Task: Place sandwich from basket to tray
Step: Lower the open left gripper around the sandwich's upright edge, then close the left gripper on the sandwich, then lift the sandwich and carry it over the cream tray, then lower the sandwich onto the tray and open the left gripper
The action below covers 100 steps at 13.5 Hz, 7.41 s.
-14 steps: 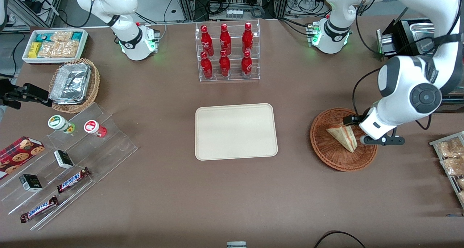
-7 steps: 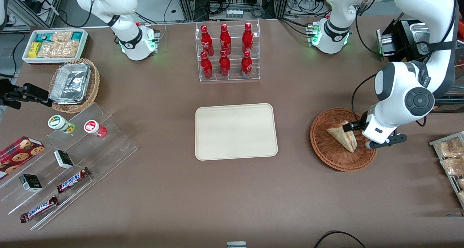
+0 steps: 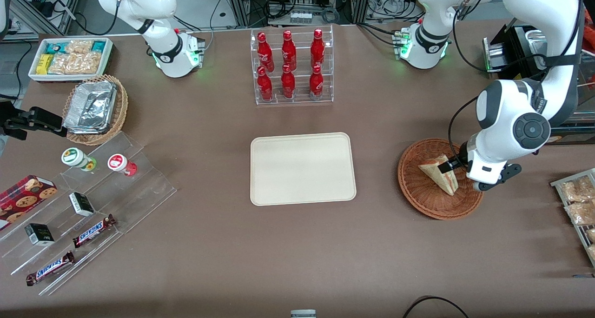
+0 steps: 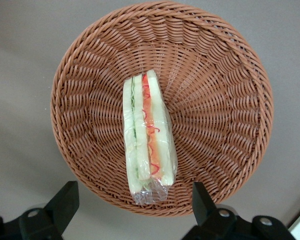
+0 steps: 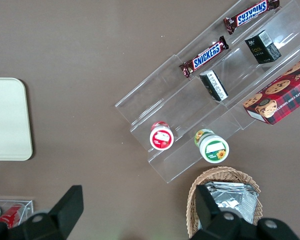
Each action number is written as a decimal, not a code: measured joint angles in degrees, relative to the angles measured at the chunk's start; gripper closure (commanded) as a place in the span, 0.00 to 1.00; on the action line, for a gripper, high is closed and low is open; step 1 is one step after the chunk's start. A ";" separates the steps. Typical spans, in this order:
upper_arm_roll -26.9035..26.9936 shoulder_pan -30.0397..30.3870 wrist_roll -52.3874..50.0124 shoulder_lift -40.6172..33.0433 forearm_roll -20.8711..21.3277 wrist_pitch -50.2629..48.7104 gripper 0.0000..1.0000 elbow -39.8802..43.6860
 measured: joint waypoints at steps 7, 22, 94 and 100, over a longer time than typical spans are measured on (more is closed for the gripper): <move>-0.07 0.00 -3.98 -0.01 -0.01 7.18 0.00 -5.10; -0.35 -0.67 -12.20 -0.19 -0.04 15.40 0.00 -10.74; -24.18 -21.48 -25.36 31.57 16.27 0.23 0.00 30.80; -24.96 -21.50 -25.29 30.62 16.27 -7.09 0.00 36.67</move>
